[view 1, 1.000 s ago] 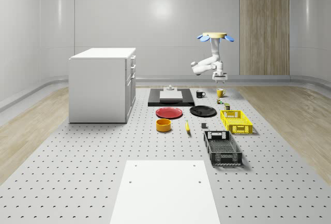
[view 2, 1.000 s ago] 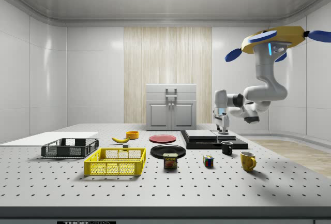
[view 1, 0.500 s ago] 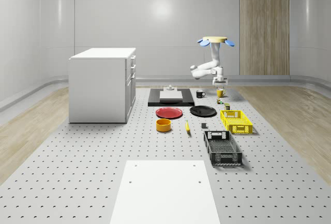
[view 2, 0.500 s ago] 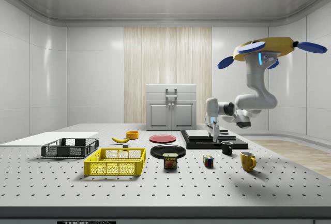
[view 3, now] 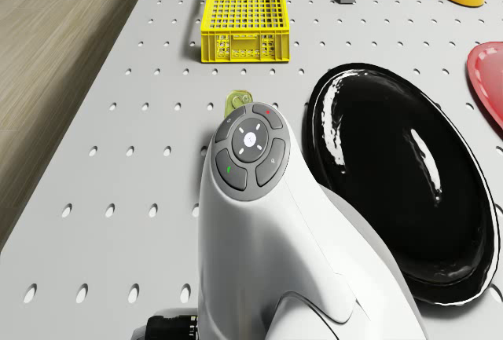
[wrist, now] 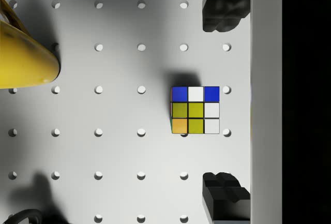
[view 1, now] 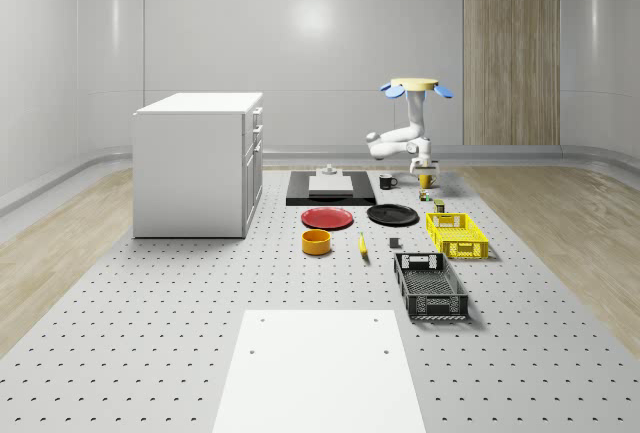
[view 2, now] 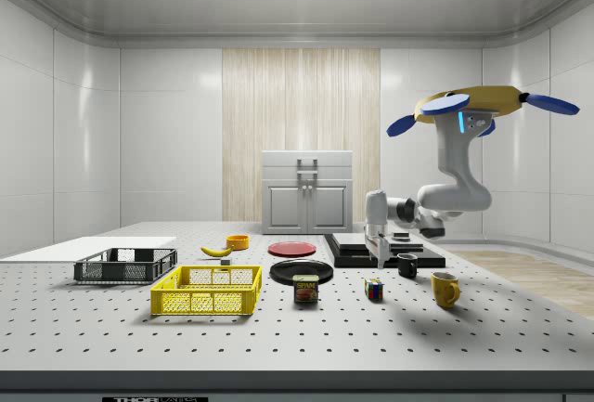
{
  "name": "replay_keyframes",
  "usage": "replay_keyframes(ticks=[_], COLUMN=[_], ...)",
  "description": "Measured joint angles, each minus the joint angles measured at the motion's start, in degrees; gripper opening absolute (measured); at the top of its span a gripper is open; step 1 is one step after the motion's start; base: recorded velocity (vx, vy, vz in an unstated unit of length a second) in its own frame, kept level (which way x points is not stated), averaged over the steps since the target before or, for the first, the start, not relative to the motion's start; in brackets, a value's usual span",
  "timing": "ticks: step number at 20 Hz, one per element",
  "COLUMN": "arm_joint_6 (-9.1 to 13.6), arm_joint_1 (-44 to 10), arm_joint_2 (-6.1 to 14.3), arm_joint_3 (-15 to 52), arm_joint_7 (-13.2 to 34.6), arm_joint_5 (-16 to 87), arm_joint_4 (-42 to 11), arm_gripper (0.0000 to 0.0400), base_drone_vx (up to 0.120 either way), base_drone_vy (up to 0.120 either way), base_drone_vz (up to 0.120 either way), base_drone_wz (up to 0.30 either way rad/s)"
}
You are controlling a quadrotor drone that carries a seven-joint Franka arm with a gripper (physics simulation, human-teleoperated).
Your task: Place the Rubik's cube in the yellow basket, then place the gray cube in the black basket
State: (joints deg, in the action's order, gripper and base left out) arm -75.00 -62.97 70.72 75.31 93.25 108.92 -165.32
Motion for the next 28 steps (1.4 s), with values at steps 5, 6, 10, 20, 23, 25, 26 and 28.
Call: replay_keyframes(ticks=[5,6,10,20,23,25,26,28], arm_joint_6=[-1.14,-1.36,-2.36,-7.22,-8.05,-8.30,-8.42,-8.65], arm_joint_1=[-0.37,-0.43,-0.66,-0.73,-1.33,-2.39,-2.88,-3.64], arm_joint_2=[1.23,1.47,2.46,5.53,5.90,5.78,5.75,5.76], arm_joint_3=[0.32,0.39,0.36,-5.47,-6.24,-6.10,-6.01,-5.85], arm_joint_7=[0.34,0.41,0.61,0.17,0.22,0.36,0.42,0.55], arm_joint_5=[-0.61,-0.73,-0.94,3.98,4.69,4.71,4.68,4.60], arm_joint_4=[0.08,0.10,0.18,1.46,2.16,3.15,3.59,4.26], arm_gripper=[0.0400,0.0400,0.0400,0.0400,0.0400,0.0400,0.0400,0.0400], base_drone_vx=[0.000,0.000,0.000,0.000,0.000,0.000,0.000,0.000], base_drone_vy=[-0.032,0.000,0.000,0.000,0.000,0.000,0.000,0.000], base_drone_vz=[-0.120,-0.120,-0.040,0.000,0.000,0.000,0.000,0.000], base_drone_wz=[0.000,0.000,0.000,0.000,0.000,0.000,0.000,0.000])
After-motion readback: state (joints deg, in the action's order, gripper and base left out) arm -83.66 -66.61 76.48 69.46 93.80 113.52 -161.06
